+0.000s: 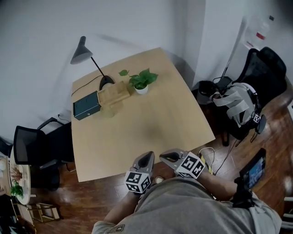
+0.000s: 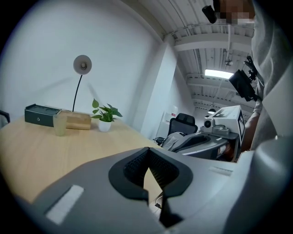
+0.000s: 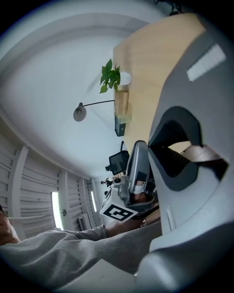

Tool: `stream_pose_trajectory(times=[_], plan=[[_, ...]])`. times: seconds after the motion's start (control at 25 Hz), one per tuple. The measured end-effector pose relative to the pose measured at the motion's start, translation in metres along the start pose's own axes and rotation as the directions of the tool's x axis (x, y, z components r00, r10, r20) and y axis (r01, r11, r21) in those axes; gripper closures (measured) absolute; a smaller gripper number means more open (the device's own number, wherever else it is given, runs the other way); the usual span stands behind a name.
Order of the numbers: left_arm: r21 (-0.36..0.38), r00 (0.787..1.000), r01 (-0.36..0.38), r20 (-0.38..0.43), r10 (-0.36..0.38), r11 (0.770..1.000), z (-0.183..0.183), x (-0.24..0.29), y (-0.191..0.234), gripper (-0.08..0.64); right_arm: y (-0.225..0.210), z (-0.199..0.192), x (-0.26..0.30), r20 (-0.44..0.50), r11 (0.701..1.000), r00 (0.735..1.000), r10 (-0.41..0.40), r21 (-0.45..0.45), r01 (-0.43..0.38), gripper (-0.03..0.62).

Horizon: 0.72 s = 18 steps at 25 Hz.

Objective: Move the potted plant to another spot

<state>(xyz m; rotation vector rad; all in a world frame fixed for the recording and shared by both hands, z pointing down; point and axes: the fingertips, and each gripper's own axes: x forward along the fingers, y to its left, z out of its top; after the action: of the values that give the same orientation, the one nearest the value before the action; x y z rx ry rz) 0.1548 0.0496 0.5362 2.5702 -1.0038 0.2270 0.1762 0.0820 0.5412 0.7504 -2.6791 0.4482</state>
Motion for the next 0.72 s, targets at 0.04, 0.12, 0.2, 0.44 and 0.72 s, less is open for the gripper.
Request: stream_pose_trajectory(times=[0.04, 0.12, 0.2, 0.44, 0.72], plan=[[0.001, 1.0, -0.003, 0.004, 0.003, 1.0, 0.001, 0.001, -0.001, 0.558, -0.002, -0.001, -0.001, 0.008, 1.0, 1.0, -0.003, 0.02, 0.003, 0.586], [0.002, 1.0, -0.01, 0.008, 0.01, 1.0, 0.003, 0.001, -0.002, 0.558, -0.005, -0.002, -0.002, 0.022, 0.999, 1.0, -0.012, 0.05, 0.011, 0.585], [0.005, 1.0, -0.016, 0.009, 0.016, 1.0, 0.003, 0.001, -0.003, 0.558, -0.008, -0.001, -0.004, 0.035, 0.998, 0.999, -0.022, 0.065, 0.019, 0.585], [0.005, 1.0, -0.028, 0.002, 0.028, 1.0, 0.002, 0.003, -0.007, 0.558, -0.016, 0.0, -0.012, 0.051, 0.995, 0.998, -0.038, 0.094, 0.033, 0.586], [-0.001, 0.999, -0.045, 0.015, 0.045, 0.999, 0.004, 0.007, -0.014, 0.558, -0.024, -0.005, -0.022, 0.05, 0.991, 0.997, -0.054, 0.126, 0.048, 0.586]])
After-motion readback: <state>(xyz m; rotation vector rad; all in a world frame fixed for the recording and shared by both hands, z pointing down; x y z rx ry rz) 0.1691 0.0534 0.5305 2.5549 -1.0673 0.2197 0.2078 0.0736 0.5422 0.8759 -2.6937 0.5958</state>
